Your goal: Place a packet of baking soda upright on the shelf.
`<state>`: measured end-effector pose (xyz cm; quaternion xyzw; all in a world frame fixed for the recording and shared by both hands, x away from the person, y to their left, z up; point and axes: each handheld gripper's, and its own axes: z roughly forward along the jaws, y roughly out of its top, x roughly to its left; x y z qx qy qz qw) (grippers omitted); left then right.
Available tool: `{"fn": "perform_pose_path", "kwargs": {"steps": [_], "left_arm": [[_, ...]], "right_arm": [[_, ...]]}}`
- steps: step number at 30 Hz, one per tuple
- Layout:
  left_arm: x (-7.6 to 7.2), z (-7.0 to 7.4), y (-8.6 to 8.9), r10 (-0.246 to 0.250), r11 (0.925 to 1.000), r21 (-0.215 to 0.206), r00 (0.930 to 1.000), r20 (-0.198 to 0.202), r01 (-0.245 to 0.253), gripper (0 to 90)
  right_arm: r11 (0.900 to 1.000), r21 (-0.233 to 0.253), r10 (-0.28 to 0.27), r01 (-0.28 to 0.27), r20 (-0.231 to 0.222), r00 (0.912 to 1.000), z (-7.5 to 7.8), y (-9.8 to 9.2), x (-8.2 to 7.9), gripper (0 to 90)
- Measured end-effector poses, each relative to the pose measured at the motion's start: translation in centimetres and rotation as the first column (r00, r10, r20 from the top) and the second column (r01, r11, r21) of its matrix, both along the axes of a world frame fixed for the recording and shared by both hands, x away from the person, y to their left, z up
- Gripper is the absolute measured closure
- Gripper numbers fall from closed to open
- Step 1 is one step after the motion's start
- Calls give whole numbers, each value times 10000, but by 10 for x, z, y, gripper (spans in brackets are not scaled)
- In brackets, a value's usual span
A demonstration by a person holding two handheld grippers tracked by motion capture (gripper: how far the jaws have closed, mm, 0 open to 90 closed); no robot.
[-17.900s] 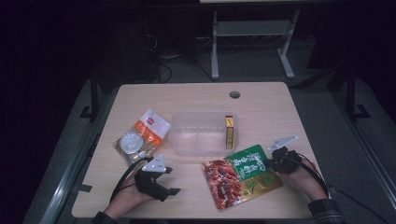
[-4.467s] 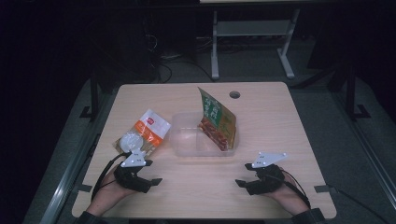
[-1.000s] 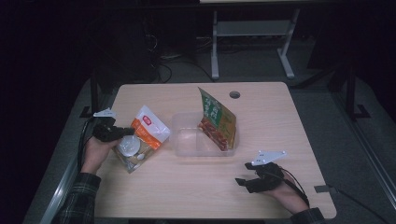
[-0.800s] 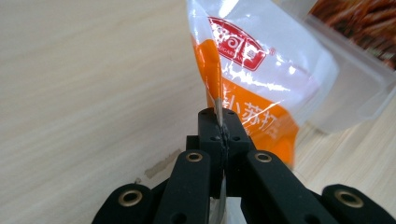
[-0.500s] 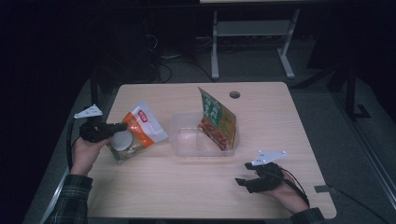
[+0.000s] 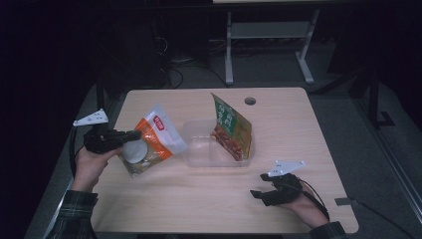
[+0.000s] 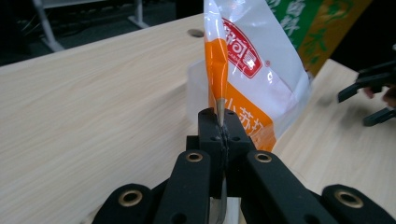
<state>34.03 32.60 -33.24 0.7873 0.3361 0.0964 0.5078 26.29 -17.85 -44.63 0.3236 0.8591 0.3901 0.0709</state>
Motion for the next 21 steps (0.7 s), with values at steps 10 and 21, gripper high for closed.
{"fn": "perform_pose_path", "kwargs": {"steps": [10, 21], "left_arm": [[-13, 6, -44, -760, 9969, -196, 9970, 166, 763, 898], [-25, -6, -89, -1314, 9908, -333, 9913, 26, 1314, 898]], "right_arm": [[9973, 740, 12, 6, -254, 9997, 5, 6, -2, 242], [9810, 1739, 852, -865, 154, 9962, 16, 34, -3, 190]]}}
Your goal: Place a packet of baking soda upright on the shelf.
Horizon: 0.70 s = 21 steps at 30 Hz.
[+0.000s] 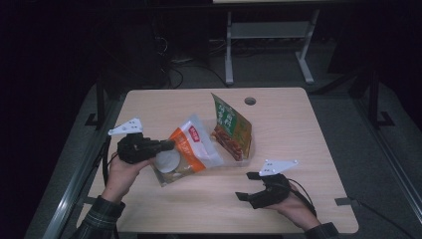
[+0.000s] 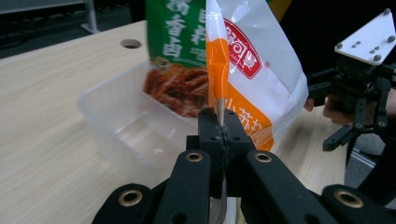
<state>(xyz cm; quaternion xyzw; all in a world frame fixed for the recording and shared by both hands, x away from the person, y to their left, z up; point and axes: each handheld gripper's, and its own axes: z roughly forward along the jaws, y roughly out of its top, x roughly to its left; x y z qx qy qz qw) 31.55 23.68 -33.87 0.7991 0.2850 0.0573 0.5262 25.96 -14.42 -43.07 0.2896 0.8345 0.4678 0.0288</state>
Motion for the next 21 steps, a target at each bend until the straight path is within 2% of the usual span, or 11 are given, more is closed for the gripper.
{"fn": "perform_pose_path", "kwargs": {"steps": [1, 2, 6, 13, 17, 21], "left_arm": [[0, 0, 0, 0, 10000, 0, 10000, 0, 0, 898], [-2, -3, -7, -68, 10000, 34, 10000, -48, 68, 898], [-5, -7, -19, -339, 9994, 66, 9991, -239, 341, 898], [-8, -11, -29, -650, 9977, 191, 9974, -297, 656, 898], [-9, -14, -33, -761, 9969, 147, 9965, -358, 767, 898], [-9, -15, -34, -776, 9968, 186, 9965, -325, 783, 898]], "right_arm": [[10000, 0, 0, 0, 0, 10000, 0, 0, 0, 190], [9996, 243, 138, -140, 95, 9999, 4, 9, 1, 205], [9958, 883, 229, -260, 358, 9991, 10, 24, 4, 232], [9837, 1724, 387, -512, 752, 9964, 18, 46, 10, 370], [9768, 2058, 458, -589, 681, 9966, 17, 54, 15, 479], [9694, 2390, 434, -554, 553, 9975, 14, 59, 21, 637]]}}
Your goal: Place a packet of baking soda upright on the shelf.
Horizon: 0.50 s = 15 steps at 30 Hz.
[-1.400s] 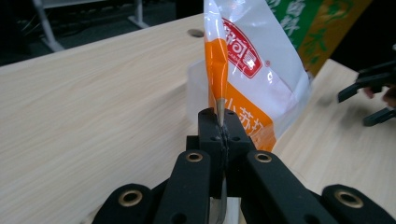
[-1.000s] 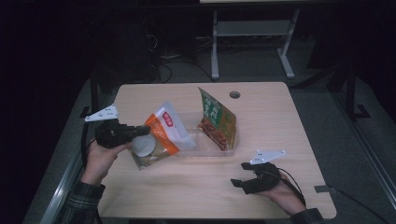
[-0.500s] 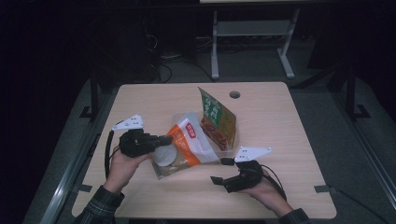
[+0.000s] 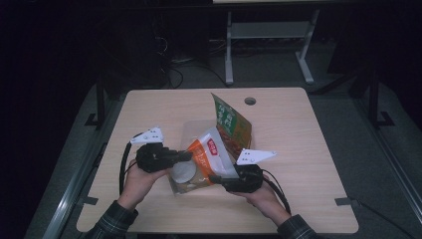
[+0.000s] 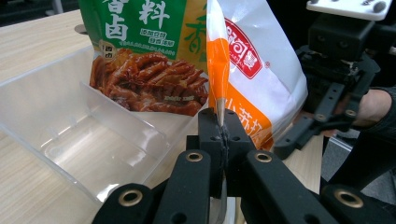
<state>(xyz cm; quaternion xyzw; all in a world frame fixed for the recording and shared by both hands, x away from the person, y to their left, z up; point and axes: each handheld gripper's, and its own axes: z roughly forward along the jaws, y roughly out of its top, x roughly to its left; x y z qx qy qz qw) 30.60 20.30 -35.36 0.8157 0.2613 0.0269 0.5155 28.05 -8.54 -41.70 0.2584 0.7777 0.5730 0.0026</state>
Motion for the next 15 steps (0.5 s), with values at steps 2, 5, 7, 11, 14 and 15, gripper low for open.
{"fn": "perform_pose_path", "kwargs": {"steps": [2, 5, 7, 11, 14, 15], "left_arm": [[0, -1, -1, 2, 10000, -3, 10000, -44, -2, 898], [0, -1, -1, 37, 10000, 13, 10000, -5, -37, 898], [0, -1, 0, 26, 10000, -2, 10000, 8, -26, 898], [-1, -1, -2, 39, 9998, 178, 9998, 194, -42, 897], [-2, -2, -4, -10, 9990, 441, 9995, 314, -4, 896], [-3, -3, -5, 12, 9988, 484, 9996, 294, -26, 895]], "right_arm": [[9999, 143, 62, -61, -99, 9999, -1, 2, 3, 731], [9994, 273, 200, -193, -254, 9995, -1, 4, 5, 855], [9992, 254, 313, -309, -142, 9994, -1, 4, 6, 895], [9987, 15, 519, -519, 176, 9985, 4, 3, 6, 900], [9978, -116, 654, -651, 278, 9975, 8, 1, 4, 900], [9973, -175, 721, -716, 340, 9968, 10, 1, 4, 900]]}}
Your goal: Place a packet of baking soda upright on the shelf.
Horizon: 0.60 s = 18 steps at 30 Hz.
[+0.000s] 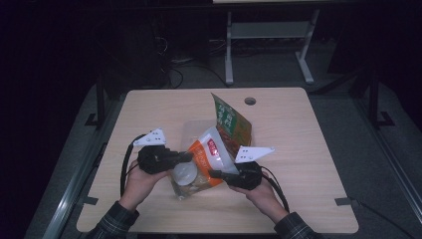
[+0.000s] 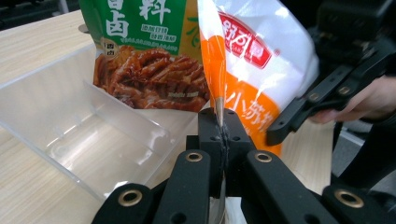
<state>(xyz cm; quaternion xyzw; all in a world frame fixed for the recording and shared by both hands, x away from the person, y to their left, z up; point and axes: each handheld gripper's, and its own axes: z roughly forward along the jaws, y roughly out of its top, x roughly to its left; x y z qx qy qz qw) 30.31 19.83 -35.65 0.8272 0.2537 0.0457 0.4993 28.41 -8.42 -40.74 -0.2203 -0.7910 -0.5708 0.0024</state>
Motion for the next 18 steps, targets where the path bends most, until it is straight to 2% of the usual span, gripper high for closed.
{"fn": "perform_pose_path", "kwargs": {"steps": [2, 7, 12, 15, 18], "left_arm": [[0, -2, -1, -37, 10000, 9, 10000, -17, 37, 894], [-2, -8, -3, -115, 9999, 65, 9999, -122, 116, 885], [-5, -14, -3, -267, 9996, 93, 9992, -313, 270, 845], [-6, -16, -4, -232, 9994, 238, 9991, -341, 241, 776], [-7, -18, -4, -385, 9987, 324, 9981, -486, 401, 639]], "right_arm": [[9999, -97, 85, -83, 192, 9998, 3, 0, -1, 900], [9994, -180, 298, -293, 329, 9990, 8, -1, -4, 900], [9983, -423, 427, -403, 589, 9973, 14, -4, -6, 900], [9971, -481, 619, -591, 599, 9963, 17, -5, -8, 900], [9954, -622, 774, -727, 768, 9940, 18, -4, -10, 900]]}}
